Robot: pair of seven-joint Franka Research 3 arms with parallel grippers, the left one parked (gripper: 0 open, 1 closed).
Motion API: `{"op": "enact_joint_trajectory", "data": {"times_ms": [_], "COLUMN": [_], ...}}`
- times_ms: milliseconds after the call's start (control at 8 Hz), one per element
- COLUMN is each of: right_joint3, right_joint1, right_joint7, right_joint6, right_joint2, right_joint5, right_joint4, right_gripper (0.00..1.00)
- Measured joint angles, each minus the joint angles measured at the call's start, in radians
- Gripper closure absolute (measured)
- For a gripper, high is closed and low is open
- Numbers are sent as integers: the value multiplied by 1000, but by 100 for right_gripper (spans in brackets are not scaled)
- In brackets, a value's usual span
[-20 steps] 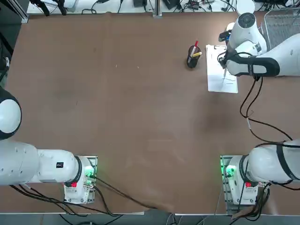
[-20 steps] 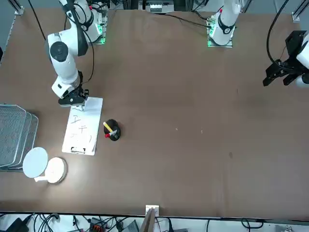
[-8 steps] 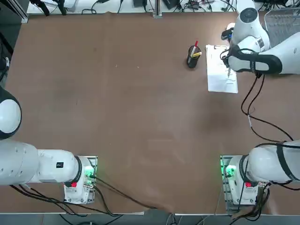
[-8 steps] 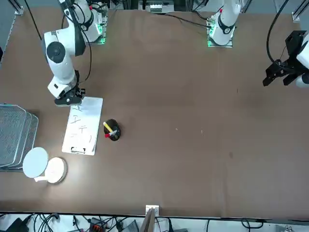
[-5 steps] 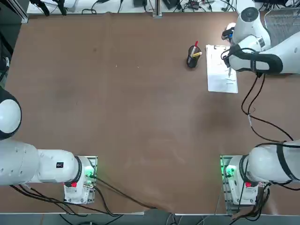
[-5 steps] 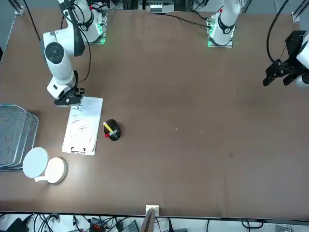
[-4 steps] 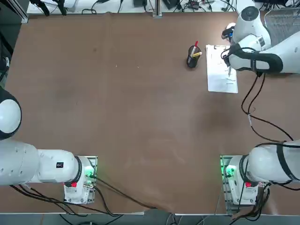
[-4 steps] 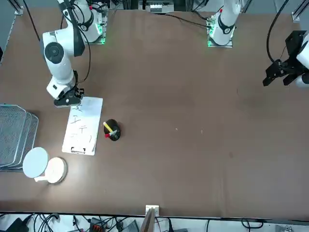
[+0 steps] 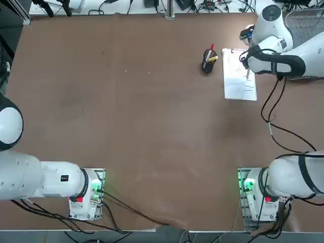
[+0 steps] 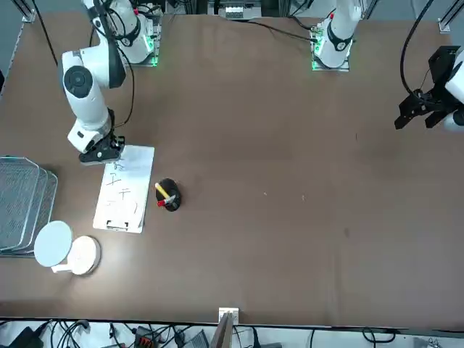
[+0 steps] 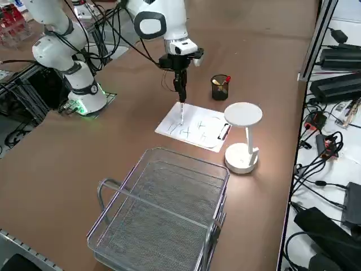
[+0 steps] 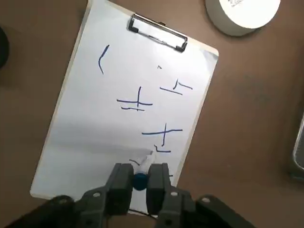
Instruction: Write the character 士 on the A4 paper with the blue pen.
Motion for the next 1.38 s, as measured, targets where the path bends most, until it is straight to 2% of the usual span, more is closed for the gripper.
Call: {"op": "enact_joint_trajectory", "data": {"times_ms": [250,1375], "right_joint3": [-13,-13], "right_joint1": [-3,-3], "right_joint7": [-14,-16], "right_joint6": [21,22], "right_joint2": [19,25], "right_joint5": [-3,-11], "right_joint4": [3,7], "right_gripper": [81,81]}}
